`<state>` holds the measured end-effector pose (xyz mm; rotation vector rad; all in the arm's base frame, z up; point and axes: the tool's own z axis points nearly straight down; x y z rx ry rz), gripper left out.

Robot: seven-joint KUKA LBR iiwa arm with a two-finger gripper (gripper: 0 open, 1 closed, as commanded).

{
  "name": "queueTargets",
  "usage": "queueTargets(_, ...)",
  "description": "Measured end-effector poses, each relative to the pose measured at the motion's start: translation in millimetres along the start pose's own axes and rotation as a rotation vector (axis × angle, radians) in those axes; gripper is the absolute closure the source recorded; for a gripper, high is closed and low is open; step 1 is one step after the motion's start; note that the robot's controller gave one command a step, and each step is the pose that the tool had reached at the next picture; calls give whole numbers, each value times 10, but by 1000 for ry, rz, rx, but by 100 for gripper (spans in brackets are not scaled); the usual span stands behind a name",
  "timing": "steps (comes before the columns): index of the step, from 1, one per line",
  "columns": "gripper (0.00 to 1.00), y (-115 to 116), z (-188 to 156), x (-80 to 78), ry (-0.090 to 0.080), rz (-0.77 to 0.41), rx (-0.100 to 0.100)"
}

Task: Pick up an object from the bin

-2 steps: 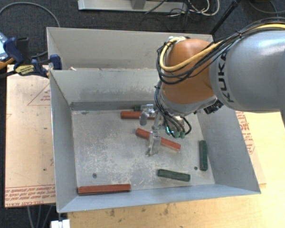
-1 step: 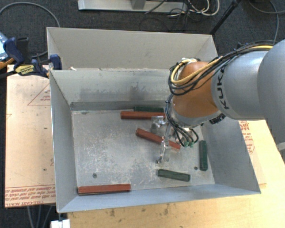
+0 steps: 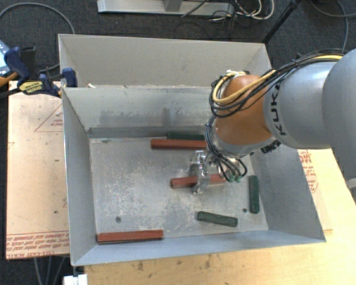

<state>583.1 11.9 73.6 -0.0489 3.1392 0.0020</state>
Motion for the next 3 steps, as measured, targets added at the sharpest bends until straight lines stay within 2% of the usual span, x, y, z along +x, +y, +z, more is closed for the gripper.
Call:
queueTargets(1, 100, 24, -1128, -180, -10, 39, 0)
queueTargets(2, 100, 118, -1884, 86, -7, -99, 1)
queueTargets(3, 100, -403, -1673, -108, -1, -549, 2)
